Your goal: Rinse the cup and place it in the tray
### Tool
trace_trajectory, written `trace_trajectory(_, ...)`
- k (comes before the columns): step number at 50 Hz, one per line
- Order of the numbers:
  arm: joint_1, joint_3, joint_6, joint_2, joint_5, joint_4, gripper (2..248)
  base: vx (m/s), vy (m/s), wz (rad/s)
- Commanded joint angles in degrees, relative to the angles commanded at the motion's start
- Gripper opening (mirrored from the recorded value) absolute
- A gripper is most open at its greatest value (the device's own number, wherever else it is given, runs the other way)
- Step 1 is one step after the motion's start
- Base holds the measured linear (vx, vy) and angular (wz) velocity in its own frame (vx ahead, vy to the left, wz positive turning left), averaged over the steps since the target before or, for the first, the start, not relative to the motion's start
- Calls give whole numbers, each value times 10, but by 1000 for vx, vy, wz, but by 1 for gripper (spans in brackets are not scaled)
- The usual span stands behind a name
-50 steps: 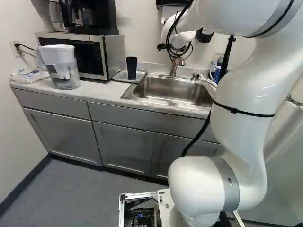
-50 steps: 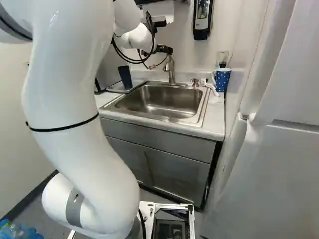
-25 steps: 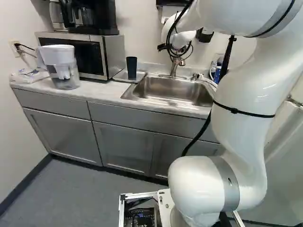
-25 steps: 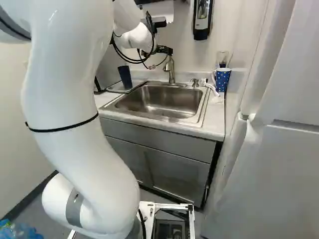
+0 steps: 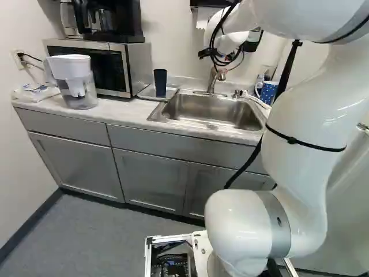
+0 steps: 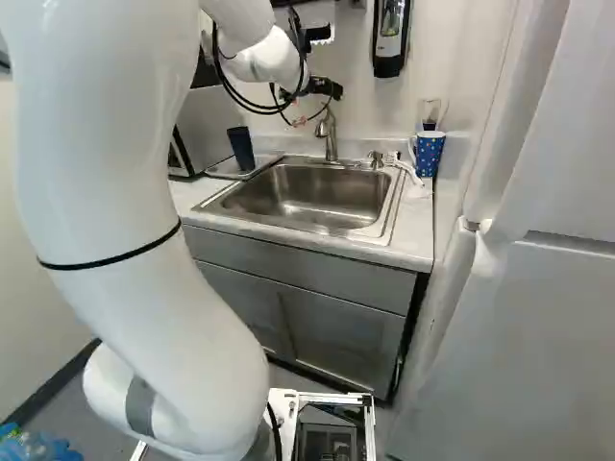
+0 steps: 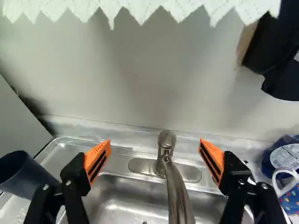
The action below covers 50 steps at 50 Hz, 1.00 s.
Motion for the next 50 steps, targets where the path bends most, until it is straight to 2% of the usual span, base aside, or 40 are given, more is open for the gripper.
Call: trace_trajectory(50, -17, 150, 0, 151, -170, 0, 247, 0, 0, 0)
